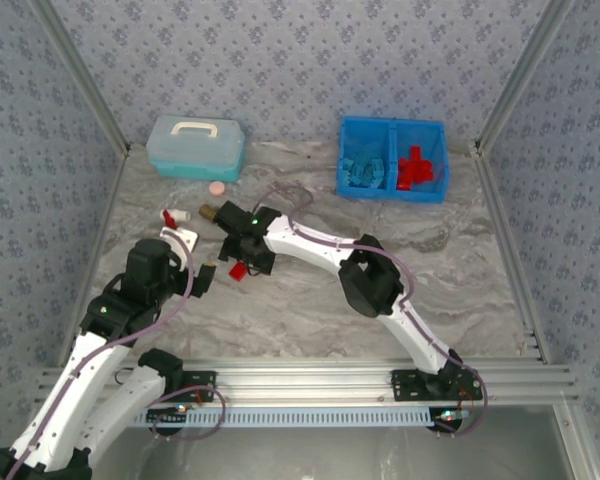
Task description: Sort the legos into containers by color
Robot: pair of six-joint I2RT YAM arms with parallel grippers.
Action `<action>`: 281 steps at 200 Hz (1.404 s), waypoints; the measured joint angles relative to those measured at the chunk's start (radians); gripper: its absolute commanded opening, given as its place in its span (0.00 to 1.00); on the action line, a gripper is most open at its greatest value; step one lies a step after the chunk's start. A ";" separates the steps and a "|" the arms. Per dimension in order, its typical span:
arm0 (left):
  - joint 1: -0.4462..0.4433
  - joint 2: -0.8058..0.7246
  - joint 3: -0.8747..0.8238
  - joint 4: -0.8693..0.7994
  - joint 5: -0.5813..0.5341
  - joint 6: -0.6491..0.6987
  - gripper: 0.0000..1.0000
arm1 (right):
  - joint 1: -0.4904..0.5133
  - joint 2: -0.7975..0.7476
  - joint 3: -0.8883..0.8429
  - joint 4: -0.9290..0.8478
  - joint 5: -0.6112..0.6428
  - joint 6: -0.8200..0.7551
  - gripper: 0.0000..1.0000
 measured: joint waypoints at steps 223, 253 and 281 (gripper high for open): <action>0.000 -0.026 0.000 0.002 -0.009 0.000 0.99 | 0.034 0.003 -0.004 -0.079 0.168 -0.068 0.38; 0.000 -0.035 0.000 0.003 0.005 0.000 0.99 | 0.024 -0.099 -0.051 -0.074 0.222 -0.111 0.39; 0.001 -0.064 -0.002 0.029 0.071 0.006 0.99 | -0.007 -0.222 -0.111 -0.060 0.278 -0.172 0.39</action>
